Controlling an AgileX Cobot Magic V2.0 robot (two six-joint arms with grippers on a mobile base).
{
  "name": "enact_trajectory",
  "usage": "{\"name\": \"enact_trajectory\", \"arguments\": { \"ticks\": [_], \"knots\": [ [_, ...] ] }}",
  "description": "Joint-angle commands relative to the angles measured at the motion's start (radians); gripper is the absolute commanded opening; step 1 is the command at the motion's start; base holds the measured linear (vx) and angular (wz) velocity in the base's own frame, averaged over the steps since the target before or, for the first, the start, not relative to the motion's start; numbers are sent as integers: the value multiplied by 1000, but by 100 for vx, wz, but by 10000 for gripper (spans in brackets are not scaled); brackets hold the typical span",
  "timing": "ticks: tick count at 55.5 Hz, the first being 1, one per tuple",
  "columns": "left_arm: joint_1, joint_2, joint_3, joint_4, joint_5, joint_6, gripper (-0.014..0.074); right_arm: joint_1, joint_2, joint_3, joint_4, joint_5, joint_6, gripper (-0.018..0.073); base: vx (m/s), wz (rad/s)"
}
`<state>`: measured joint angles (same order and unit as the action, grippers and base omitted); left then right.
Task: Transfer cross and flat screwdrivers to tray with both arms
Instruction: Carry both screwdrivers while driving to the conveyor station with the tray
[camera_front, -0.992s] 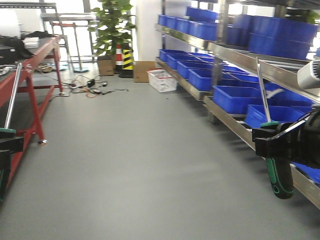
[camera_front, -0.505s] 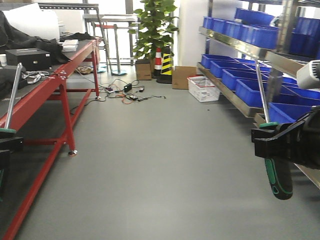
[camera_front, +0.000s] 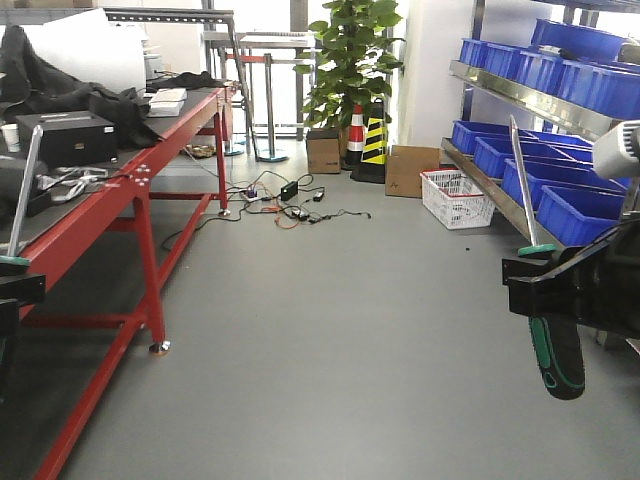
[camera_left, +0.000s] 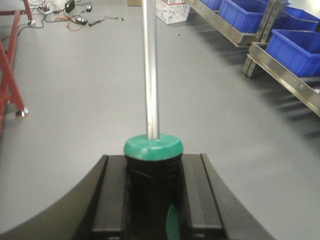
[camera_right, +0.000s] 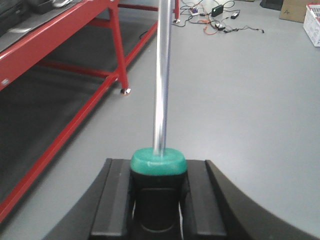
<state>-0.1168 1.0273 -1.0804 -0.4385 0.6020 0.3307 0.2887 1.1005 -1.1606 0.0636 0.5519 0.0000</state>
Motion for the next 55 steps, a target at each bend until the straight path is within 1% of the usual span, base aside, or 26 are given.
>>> {"name": "enact_trajectory", "arguments": {
  "ticks": [1,12,23,36,55],
  "knots": [
    [-3,-16,-31,-31,-82,-7,0,-2,-20,-38,-2,-87,-7,-8,65,-6],
    [-3,-16,-31,-31,-82,-7,0,-2,-20,-38,-2,-86,-7,-8,61,-20],
    [-3,-16,-31,-30,-82,-7,0,-2,-20,-38,-2,-86,-7,-8,56,-45],
    [-3,-16,-31,-30,-82,-7,0,-2,-20,-38,-2,-86,-7,-8,51,-68],
    [-3,-16,-31,-30,-82,-7,0,-2,-20,-38,-2,-86,-7,-8,45,-80]
  ]
}}
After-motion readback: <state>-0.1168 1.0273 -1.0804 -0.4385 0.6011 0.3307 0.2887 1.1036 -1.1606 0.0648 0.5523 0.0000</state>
